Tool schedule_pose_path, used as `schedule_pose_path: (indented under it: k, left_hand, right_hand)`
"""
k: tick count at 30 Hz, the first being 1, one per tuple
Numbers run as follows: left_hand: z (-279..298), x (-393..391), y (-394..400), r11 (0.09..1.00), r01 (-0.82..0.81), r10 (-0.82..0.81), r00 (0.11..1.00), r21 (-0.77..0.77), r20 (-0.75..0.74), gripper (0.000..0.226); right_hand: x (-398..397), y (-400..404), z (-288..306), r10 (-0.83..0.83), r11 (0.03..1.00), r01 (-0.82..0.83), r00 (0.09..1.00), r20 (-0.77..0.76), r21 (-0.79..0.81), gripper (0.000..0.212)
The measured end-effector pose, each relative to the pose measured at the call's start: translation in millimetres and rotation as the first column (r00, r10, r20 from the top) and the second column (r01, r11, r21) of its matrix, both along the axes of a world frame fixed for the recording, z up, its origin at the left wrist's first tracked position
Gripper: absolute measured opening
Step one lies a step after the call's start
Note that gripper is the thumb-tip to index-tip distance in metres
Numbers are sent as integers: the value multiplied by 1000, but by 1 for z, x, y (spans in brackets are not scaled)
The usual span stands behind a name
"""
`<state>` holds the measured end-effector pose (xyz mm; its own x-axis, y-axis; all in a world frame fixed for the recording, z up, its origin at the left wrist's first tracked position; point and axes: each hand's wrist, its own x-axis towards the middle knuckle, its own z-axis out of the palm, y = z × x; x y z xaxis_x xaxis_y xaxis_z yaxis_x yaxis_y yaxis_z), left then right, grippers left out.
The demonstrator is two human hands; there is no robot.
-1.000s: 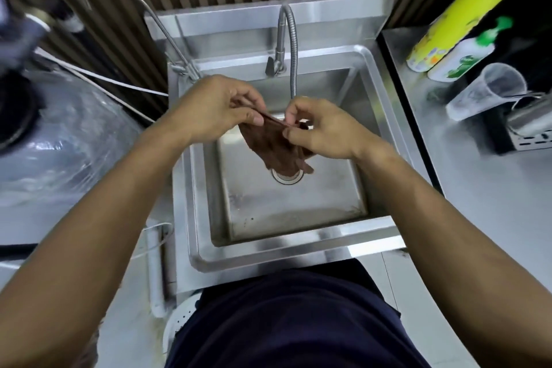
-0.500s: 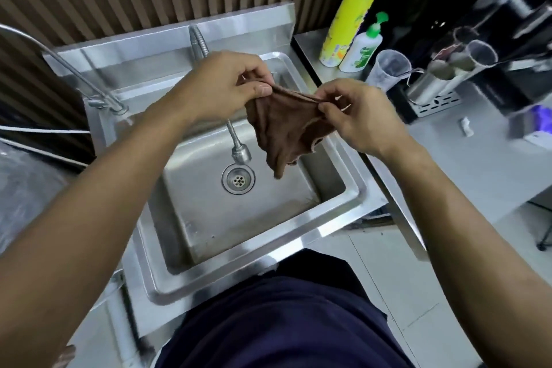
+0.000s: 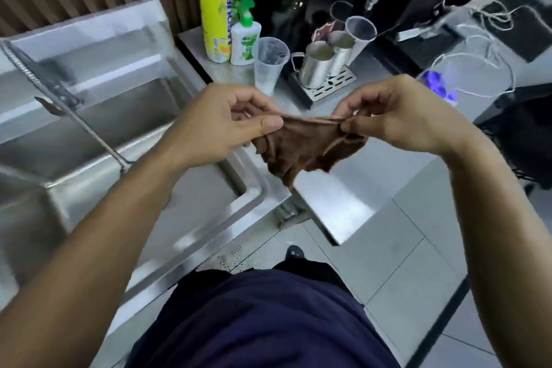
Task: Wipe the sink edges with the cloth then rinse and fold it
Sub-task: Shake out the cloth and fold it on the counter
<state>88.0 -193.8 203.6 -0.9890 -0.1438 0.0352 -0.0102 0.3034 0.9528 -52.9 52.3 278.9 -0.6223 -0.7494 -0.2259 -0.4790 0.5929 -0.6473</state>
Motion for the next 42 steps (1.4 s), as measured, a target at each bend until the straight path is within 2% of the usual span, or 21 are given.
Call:
schedule_pose_path:
  k: [4,7,11,14,16,19,21,23,26,29,30,32,34,36,39,42]
  left_hand:
    - [-38,-39,44,998,-66,68,989,-19,135,9]
    - [-81,-76,64,973,-132,170,965,-188,202,10]
    - [-131,-96,93,895,-229,309,937,-382,162,14]
    - [-151,-86,121,853,-274,356,927,-444,114,15]
    - [-164,-75,142,840,-262,342,936,-475,89,16]
    - [-189,-55,175,854,-134,245,956,-502,161,18]
    - [-199,-45,192,861,-58,198,954,-506,227,19]
    - [-203,-39,206,862,-71,214,949,-503,233,20]
    - [-200,-40,220,840,-192,298,945,-507,135,21]
    - [-203,-52,229,807,-250,322,946,-536,44,25]
    - [-206,-57,232,792,-227,311,949,-567,54,32]
    - [-216,-65,242,768,-127,295,940,-628,170,50]
    - [-228,-67,251,735,-49,303,916,-676,264,59]
    - [-235,-65,254,672,-23,312,915,-740,255,61]
    - [-238,-60,247,579,33,272,934,-815,231,60]
    - [-238,-54,243,572,54,245,941,-818,234,58]
  right_hand:
    - [-62,19,-32,68,982,-70,998,14,174,20]
    - [-105,14,-91,95,963,-84,995,-32,256,25]
    - [-121,11,-157,173,954,-144,981,-88,264,30]
    - [-120,30,-193,240,963,-212,956,-169,166,32]
    - [-112,53,-217,264,964,-248,938,-223,100,31]
    - [-91,95,-249,347,936,-323,908,-235,137,28]
    - [-85,118,-263,356,934,-333,902,-244,130,27]
    - [-83,129,-268,301,953,-290,924,-235,82,28]
    - [-74,128,-261,225,972,-233,929,-295,6,30]
    - [-63,121,-259,258,958,-283,914,-314,-35,40]
    - [-62,120,-264,278,954,-299,912,-302,-24,45]
    - [-62,117,-278,322,944,-327,906,-273,29,55]
    - [-62,117,-294,385,923,-376,887,-256,85,58]
    - [-61,119,-306,432,901,-420,853,-293,106,58]
    - [-60,121,-308,378,923,-381,863,-335,59,60]
    - [-54,124,-307,352,926,-376,855,-382,11,52]
